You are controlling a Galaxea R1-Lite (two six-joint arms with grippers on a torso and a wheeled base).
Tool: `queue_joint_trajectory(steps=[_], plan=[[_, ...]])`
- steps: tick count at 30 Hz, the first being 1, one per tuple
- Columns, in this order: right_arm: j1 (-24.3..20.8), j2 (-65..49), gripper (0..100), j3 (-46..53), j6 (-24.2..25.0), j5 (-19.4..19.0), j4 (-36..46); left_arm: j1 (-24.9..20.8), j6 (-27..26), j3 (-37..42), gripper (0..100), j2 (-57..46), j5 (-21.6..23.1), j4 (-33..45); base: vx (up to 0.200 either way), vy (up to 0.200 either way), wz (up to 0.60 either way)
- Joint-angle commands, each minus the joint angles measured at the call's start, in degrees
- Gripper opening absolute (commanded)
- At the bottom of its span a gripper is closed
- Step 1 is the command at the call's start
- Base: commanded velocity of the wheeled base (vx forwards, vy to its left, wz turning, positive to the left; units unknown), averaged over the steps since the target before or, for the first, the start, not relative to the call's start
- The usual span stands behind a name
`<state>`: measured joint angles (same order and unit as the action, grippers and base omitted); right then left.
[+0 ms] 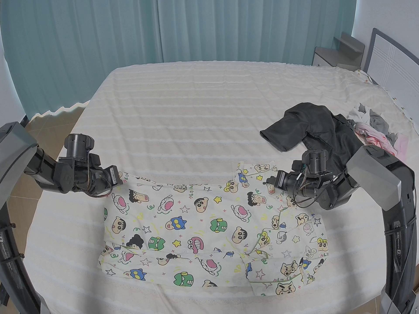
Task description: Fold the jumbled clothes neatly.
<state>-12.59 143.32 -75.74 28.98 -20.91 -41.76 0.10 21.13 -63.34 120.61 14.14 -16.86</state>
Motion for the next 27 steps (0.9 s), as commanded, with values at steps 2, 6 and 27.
queue_joint_trajectory(steps=[2,6,27], plan=[[1.4,-3.8,0,4.2,1.7,-2.3,-2.6,-0.3,0.1,2.1,0,-3.4,-0.1,0.0,0.0,0.0,0.0],[2.1,-5.8,0,7.5,3.6,-4.8,-6.4,-0.5,0.1,2.9,0,-5.4,0.1,0.0,0.0,0.0,0.0],[2.7,-18.2,0,31.8,3.2,-10.8,-19.8,0.0,0.0,10.4,0,-11.1,2.0,-0.7,0.0,0.0,0.0]])
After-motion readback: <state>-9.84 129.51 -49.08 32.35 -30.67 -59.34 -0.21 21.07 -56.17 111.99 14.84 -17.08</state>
